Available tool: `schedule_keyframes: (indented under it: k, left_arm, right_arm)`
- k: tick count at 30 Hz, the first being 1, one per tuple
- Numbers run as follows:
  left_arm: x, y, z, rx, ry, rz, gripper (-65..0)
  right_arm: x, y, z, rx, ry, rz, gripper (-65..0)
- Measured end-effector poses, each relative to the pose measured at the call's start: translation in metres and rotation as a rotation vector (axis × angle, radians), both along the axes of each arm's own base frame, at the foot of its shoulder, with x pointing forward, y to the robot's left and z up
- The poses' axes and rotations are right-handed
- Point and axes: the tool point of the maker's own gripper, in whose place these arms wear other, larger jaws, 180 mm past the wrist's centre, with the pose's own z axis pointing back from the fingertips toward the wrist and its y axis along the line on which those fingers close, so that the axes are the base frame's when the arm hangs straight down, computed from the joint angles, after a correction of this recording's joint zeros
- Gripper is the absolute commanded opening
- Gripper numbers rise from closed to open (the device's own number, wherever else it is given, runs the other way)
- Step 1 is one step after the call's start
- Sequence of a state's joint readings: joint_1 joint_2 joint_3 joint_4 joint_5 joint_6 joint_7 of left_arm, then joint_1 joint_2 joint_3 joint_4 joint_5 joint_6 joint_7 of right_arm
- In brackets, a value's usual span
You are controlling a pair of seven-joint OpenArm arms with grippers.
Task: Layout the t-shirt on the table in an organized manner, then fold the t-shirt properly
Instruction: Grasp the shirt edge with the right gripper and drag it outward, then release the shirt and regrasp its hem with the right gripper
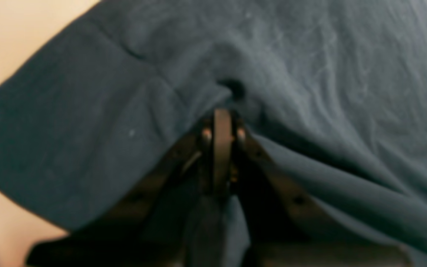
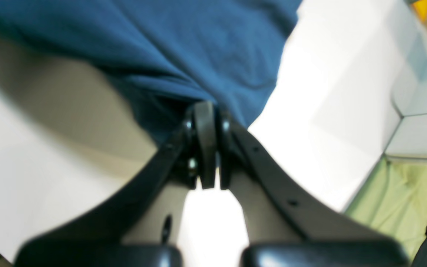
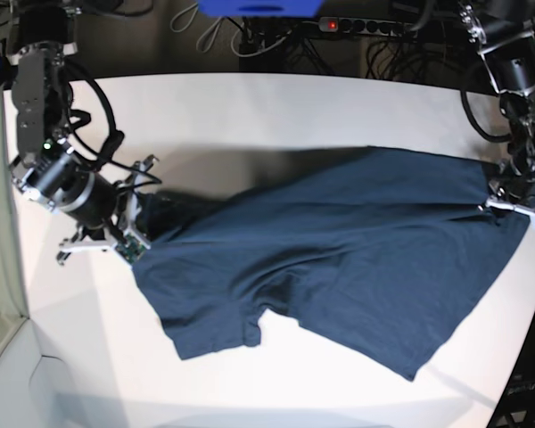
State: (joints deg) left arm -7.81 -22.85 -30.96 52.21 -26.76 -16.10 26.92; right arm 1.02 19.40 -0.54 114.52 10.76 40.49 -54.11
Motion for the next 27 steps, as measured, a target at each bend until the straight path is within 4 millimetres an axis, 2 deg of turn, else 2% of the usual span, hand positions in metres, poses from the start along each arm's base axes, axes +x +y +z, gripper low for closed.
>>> schedule_keyframes:
  k: [4, 7, 11, 14, 17, 20, 21, 23, 27]
  left_arm:
    - [0.002, -0.003, 0.0, -0.023, 0.025, -0.008, -64.6]
    - [0.012, -0.008, 0.005, -0.042, 0.041, -0.02, -64.6]
    - [0.024, -0.016, 0.029, -0.016, 0.007, -0.059, -64.6]
    - [0.036, -0.033, 0.052, 0.001, -0.046, -0.099, -64.6]
    - [0.044, -0.053, 0.062, -0.013, -0.071, -0.148, -64.6]
    - [0.04, -0.053, 0.056, -0.01, -0.051, -0.141, -64.6]
    - [0.039, -0.053, 0.055, -0.013, -0.048, -0.139, -64.6]
    - [0.041, -0.058, 0.053, -0.008, -0.039, -0.154, -64.6]
    - [0.043, -0.078, 0.046, -0.014, -0.029, -0.209, -64.6]
  right_arm:
    - [0.011, -0.009, 0.014, 0.054, -0.044, -0.086, -65.0]
    - [0.032, -0.01, 0.041, 0.09, -0.12, -0.126, -65.0]
    - [0.057, -0.015, 0.073, 0.086, -0.174, -0.173, -65.0]
    - [0.083, -0.011, 0.083, 0.118, -0.169, -0.187, -65.0]
    - [0.104, -0.004, 0.066, 0.173, -0.094, -0.185, -65.0]
    - [0.121, -0.001, 0.027, 0.163, 0.054, -0.188, -65.0]
    - [0.127, 0.006, 0.016, 0.178, 0.095, -0.195, -65.0]
    - [0.141, 0.028, 0.004, 0.214, 0.129, -0.179, -65.0]
    - [0.14, 0.086, -0.007, 0.211, 0.178, -0.075, -64.2]
